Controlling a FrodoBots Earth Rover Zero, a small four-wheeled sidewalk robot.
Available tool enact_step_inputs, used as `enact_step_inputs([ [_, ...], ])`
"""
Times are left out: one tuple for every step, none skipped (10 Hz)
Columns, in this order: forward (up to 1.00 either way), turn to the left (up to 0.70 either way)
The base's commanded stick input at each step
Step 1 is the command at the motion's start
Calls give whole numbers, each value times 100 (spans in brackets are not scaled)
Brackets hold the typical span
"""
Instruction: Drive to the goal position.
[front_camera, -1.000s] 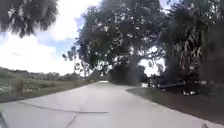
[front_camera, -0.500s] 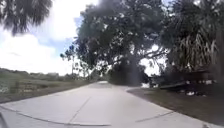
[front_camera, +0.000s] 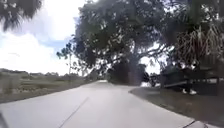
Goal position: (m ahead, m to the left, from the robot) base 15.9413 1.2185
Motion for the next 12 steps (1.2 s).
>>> enact_step_inputs([
  [85, 0],
  [85, 0],
  [85, 0],
  [85, 0],
  [85, 0],
  [85, 0],
  [85, 0],
  [85, 0],
  [85, 0],
  [85, 0],
  [85, 0],
  [85, 0],
])
